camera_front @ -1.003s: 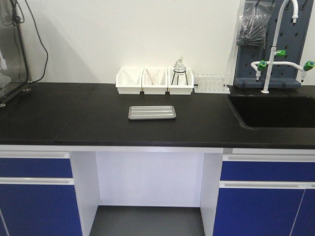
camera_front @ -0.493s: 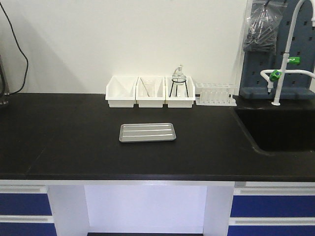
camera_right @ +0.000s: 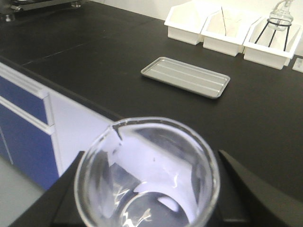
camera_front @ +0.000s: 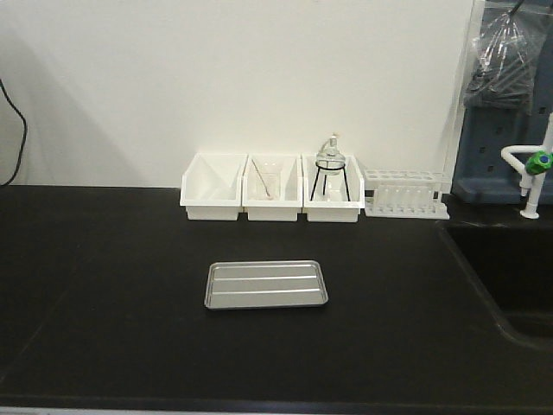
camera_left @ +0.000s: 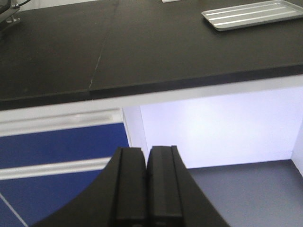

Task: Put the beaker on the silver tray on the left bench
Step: 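Approach the silver tray with the beaker held in the right gripper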

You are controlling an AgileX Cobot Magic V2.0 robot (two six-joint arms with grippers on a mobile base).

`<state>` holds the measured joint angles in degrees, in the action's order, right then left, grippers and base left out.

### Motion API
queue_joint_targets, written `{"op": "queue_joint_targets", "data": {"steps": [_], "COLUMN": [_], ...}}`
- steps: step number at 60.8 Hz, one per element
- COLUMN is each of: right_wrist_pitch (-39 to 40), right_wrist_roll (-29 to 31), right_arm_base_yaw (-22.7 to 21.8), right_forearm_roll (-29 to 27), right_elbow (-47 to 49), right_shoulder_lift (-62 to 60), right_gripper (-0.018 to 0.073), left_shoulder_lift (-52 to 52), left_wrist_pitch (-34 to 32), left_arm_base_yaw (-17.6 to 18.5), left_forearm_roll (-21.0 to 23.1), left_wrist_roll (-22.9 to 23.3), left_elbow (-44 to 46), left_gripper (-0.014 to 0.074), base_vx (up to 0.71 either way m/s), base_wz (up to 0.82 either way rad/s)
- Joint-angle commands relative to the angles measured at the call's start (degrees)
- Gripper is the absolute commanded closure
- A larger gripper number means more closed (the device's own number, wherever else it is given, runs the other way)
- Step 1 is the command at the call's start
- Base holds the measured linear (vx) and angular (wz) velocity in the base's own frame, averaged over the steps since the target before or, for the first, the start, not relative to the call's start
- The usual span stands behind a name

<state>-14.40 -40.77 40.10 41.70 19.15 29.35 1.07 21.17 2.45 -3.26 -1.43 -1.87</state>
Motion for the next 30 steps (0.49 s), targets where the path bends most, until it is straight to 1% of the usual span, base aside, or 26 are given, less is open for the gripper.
{"op": "queue_joint_targets", "data": {"steps": [1,17,30], "right_wrist_pitch": [3.5,3.5,3.5], "right_wrist_roll": [-0.1,-0.1,-0.1], "right_arm_base_yaw": [-0.3,-0.3,-0.3], "right_forearm_roll": [1.5,1.5,1.5], "right_elbow": [1.9,1.9,1.9], "right_shoulder_lift": [0.1,0.1,0.1], "right_gripper": [0.0571,0.0571,0.0571], "left_shoulder_lift": [0.4,0.4,0.4], "left_wrist_pitch": [-4.3,-4.3,-4.3], "left_arm_base_yaw": [0.4,0.4,0.4], "left_forearm_roll": [0.2,0.2,0.2], "left_wrist_roll": [0.1,0.1,0.1], "left_elbow": [-1.1,-1.1,-1.1], "left_gripper": [0.0595,0.0595,0.0595], "base_vx": [0.44,0.42,0.36], "base_wz": [0.03,0.02,-0.02]}}
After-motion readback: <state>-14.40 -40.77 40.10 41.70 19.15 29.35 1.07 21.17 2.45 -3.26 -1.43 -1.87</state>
